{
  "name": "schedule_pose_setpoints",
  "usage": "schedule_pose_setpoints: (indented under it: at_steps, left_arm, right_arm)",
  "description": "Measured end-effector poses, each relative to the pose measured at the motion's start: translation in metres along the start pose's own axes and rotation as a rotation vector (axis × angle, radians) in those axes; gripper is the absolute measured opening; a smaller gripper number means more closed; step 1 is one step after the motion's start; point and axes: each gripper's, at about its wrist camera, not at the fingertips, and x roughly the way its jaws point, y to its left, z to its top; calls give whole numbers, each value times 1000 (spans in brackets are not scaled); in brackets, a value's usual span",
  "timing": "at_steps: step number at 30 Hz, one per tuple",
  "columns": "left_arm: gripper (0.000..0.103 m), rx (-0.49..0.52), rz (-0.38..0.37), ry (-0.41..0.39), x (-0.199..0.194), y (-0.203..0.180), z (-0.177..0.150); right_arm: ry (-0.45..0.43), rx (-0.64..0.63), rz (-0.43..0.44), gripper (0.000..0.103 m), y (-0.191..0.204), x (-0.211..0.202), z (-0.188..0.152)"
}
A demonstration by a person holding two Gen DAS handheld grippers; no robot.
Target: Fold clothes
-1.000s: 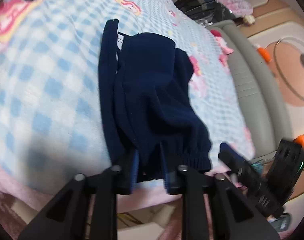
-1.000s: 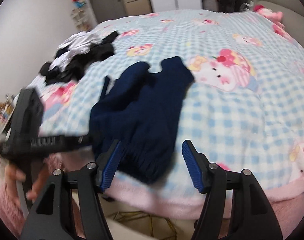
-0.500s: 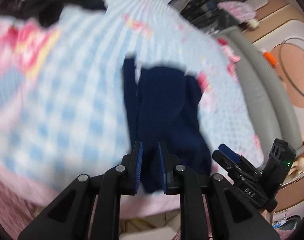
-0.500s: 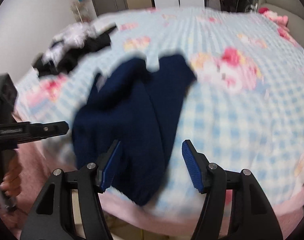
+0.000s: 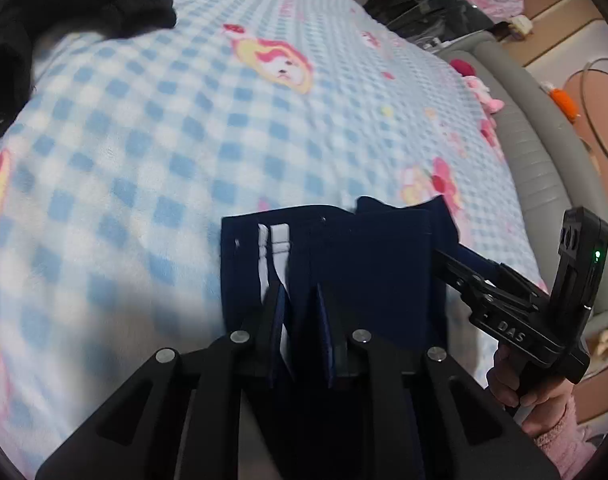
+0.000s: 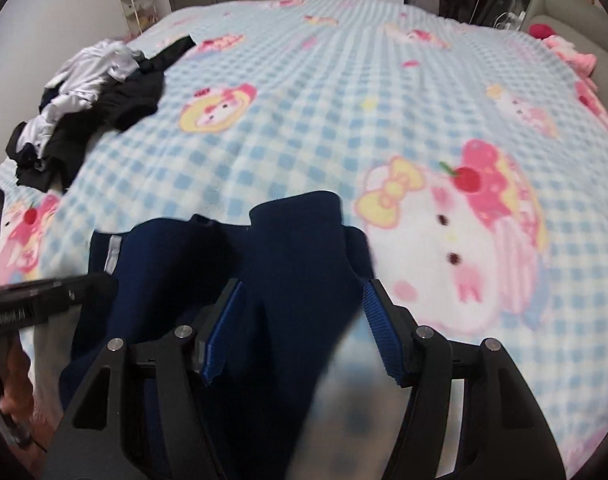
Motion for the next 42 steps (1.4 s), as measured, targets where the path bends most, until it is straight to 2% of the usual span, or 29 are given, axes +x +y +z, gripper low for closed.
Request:
schedule_pose_setpoints:
  at_steps: [1, 3, 5, 6, 7, 8, 9, 12, 14, 17, 20, 21, 23, 24, 25, 27, 28, 29, 32, 34, 37, 40, 41, 42]
  left_arm:
    - [21, -9, -11, -5, 2, 1, 0]
    - [29, -25, -31, -11, 8, 3, -1]
    - [34, -8, -29, 13, 15, -1, 0]
    - [31, 10, -18, 17, 17, -5, 0]
    - [31, 28, -5, 19, 19, -9, 0]
    - [21, 42, 9, 12, 19, -13, 0]
    - [6, 53, 24, -1, 17, -15, 0]
    - [5, 85, 91, -75, 0, -25, 0]
    - [5, 106, 144, -141, -18, -29, 0]
    - [5, 115, 224, -198, -36, -24, 2]
    - [5, 72, 258, -137, -26, 0, 6]
    - [9, 58, 255, -119, -22, 6, 5]
    - [14, 35, 236, -71, -12, 17, 5]
    - [17, 32, 238, -58, -11, 19, 5]
    - [18, 29, 241, -55, -13, 19, 5]
    - [29, 26, 250, -114, -29, 14, 4]
    - [33, 33, 246, -150, -38, 9, 2]
    - [33, 44, 238, -179, -46, 5, 1]
    - [33, 117, 179, -189, -54, -15, -1]
    - [33, 181, 150, -158, -45, -31, -2]
    - [33, 229, 159, -65, -8, -48, -3]
    - [31, 220, 244, -25, 18, -43, -1]
    - [23, 191, 241, -39, 15, -40, 1]
    - [19, 161, 238, -54, 11, -37, 3]
  right_arm:
    - [11, -6, -24, 62, 1, 8, 0]
    - [40, -7, -63, 62, 0, 24, -3]
    - [61, 29, -26, 63, -6, 34, -10]
    - [62, 43, -3, 59, -8, 36, -13]
    - [58, 48, 26, 48, -9, 35, -16]
    - [55, 44, 46, 44, -9, 34, -17]
    - [54, 36, 61, 37, -8, 33, -18]
    - [25, 27, 49, 22, -8, 23, -17]
    - [-13, 45, 43, 18, -14, 11, -15]
    - [-69, 83, 53, 18, -27, -4, -12]
    - [-90, 153, 105, 18, -43, -7, -12]
    - [-78, 166, 103, 20, -46, -3, -12]
    - [-45, 185, 90, 29, -54, 8, -15]
    - [-35, 205, 101, 37, -60, 10, -17]
    - [-28, 230, 120, 37, -66, 11, -18]
    - [-33, 277, 156, 39, -77, 7, -19]
    - [-54, 298, 171, 44, -81, 0, -19]
    - [-75, 318, 185, 46, -85, -7, -19]
    - [-137, 379, 229, 50, -96, -28, -18]
    - [-121, 337, 261, 50, -85, -29, -16]
    - [-42, 172, 242, 50, -47, -16, -15]
    - [14, 90, 146, 46, -30, 8, -18]
    - [27, 96, 103, 46, -32, 15, -19]
    - [31, 119, 77, 42, -38, 18, -19]
